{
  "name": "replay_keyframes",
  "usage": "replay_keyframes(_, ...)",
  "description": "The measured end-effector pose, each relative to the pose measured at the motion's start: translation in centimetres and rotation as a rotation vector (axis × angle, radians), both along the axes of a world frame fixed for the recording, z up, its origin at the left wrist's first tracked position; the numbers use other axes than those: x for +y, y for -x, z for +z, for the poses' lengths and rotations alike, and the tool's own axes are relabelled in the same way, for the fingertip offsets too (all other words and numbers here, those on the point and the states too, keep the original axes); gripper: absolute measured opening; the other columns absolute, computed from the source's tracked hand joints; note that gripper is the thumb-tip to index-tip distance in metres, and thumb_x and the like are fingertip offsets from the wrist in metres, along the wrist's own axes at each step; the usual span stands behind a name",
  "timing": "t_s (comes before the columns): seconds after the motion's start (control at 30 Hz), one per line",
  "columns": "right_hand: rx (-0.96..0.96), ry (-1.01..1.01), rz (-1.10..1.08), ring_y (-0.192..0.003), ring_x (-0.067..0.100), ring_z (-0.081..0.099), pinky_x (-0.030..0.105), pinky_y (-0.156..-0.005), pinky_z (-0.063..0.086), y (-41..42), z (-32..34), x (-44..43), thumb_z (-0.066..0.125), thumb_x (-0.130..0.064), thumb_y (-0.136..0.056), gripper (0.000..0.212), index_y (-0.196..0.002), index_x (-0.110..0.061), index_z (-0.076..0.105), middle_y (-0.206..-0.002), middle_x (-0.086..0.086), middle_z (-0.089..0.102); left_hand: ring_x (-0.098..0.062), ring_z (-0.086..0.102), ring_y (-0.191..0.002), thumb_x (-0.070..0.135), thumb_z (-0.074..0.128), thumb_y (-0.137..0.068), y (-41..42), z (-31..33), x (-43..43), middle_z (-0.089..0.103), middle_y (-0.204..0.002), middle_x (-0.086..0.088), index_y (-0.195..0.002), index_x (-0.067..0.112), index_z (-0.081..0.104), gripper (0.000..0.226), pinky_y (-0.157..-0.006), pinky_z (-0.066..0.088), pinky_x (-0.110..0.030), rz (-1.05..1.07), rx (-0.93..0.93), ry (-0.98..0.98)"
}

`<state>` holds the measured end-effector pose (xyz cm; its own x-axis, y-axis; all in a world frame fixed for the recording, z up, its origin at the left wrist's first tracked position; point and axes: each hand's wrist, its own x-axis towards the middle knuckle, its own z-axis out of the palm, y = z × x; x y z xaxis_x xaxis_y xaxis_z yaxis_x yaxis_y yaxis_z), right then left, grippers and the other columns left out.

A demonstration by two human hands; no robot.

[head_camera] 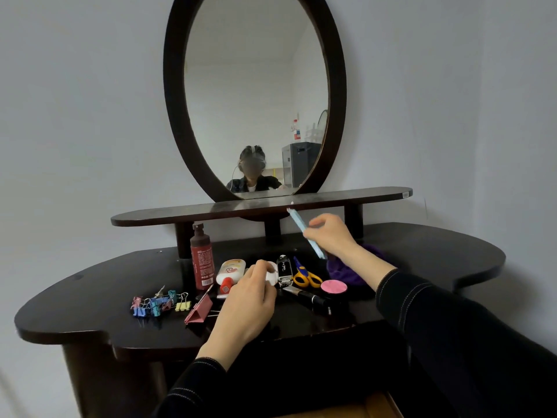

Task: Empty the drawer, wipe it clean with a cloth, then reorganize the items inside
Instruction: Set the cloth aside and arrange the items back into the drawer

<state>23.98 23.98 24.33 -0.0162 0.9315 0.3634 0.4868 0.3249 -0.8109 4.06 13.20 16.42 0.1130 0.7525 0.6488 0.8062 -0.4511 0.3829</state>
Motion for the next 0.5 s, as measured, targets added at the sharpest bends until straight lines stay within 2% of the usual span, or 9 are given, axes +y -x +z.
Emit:
replay_keyframes(0.03, 0.13, 0.007, 0.055, -0.096, 0.016, 0.062, 0.032, -0.079, 0.052, 0.1, 0.8, -1.1, 0.069, -0.021, -0.084, 0.025, -0.107, -0.012, 0.067, -0.107, 0.004, 0.066, -0.002, 0.053, -0.066, 0.018, 0.043, -0.096, 0.0, 0.2, -0.3, 0.055, -0.081, 0.01, -0.098, 0.035, 0.044, 0.017, -0.053, 0.038, -0.017, -0.019, -0.042, 0.022)
replay_keyframes(0.1, 0.319, 0.077, 0.165, -0.098, 0.022, 0.066, 0.035, -0.08, 0.055, 0.3, 1.9, -4.0, 0.062, -0.017, -0.086, 0.015, -0.1, -0.016, 0.067, -0.103, 0.01, 0.07, -0.005, 0.044, -0.055, 0.013, 0.042, -0.094, -0.3, 0.7, -1.2, 0.049, -0.067, 0.006, -0.084, 0.029, 0.045, 0.019, -0.051, 0.036, -0.02, -0.059, -0.187, 0.046)
replay_keyframes(0.17, 0.48, 0.219, 0.275, -0.094, 0.028, 0.07, 0.039, -0.081, 0.057, 0.2, 2.0, -7.7, 0.054, -0.014, -0.089, 0.02, -0.106, -0.01, 0.065, -0.096, 0.014, 0.072, -0.012, 0.037, -0.054, 0.01, 0.039, -0.09, -1.2, 0.8, -3.4, 0.042, -0.064, 0.0, -0.078, 0.019, 0.046, 0.016, -0.052, 0.032, -0.032, -0.169, -0.459, 0.082)
replay_keyframes(0.23, 0.627, 0.397, 0.465, -0.073, 0.025, 0.068, 0.033, -0.062, 0.056, -0.5, 1.0, -11.7, 0.044, -0.013, -0.091, 0.03, -0.113, -0.001, 0.06, -0.085, 0.014, 0.067, -0.015, 0.032, -0.053, 0.014, 0.041, -0.086, -2.7, 0.2, -6.1, 0.038, -0.064, -0.002, -0.08, 0.008, 0.047, 0.01, -0.049, 0.029, -0.03, -0.29, -0.684, 0.103)
replay_keyframes(0.3, 0.71, 0.534, 0.611, -0.061, 0.022, 0.059, 0.028, -0.051, 0.048, -1.4, -1.1, -15.7, 0.038, -0.013, -0.089, 0.034, -0.112, -0.001, 0.058, -0.078, 0.012, 0.061, -0.014, 0.029, -0.049, 0.02, 0.049, -0.09, -4.4, -1.2, -8.9, 0.038, -0.063, -0.004, -0.079, 0.003, 0.047, 0.02, -0.043, 0.027, -0.022, -0.407, -0.825, 0.167)
replay_keyframes(0.37, 0.761, 0.614, 0.659, -0.056, 0.021, 0.053, 0.027, -0.049, 0.044, -2.5, -4.2, -19.2, 0.04, -0.013, -0.083, 0.038, -0.114, -0.002, 0.058, -0.075, 0.012, 0.059, -0.015, 0.029, -0.045, 0.031, 0.054, -0.092, -6.0, -3.2, -11.5, 0.038, -0.063, -0.008, -0.076, 0.007, 0.051, 0.03, -0.04, 0.025, -0.02, -0.531, -0.917, 0.296)
replay_keyframes(0.43, 0.776, 0.676, 0.645, -0.055, 0.02, 0.051, 0.027, -0.049, 0.043, -3.8, -8.1, -22.1, 0.044, -0.015, -0.081, 0.04, -0.115, -0.002, 0.062, -0.076, 0.012, 0.06, -0.015, 0.029, -0.045, 0.044, 0.057, -0.094, -7.3, -6.2, -13.7, 0.039, -0.064, -0.009, -0.079, 0.005, 0.055, 0.042, -0.041, 0.024, -0.021, -0.597, -0.95, 0.451)
replay_keyframes(0.5, 0.698, 0.672, 0.571, -0.059, 0.018, 0.054, 0.027, -0.052, 0.046, -4.8, -12.3, -24.5, 0.041, -0.014, -0.092, 0.036, -0.117, -0.007, 0.067, -0.079, 0.011, 0.063, -0.015, 0.031, -0.047, 0.05, 0.056, -0.098, -8.3, -9.7, -15.1, 0.039, -0.068, -0.01, -0.092, -0.005, 0.054, 0.056, -0.042, 0.025, -0.024, -0.551, -0.939, 0.558)
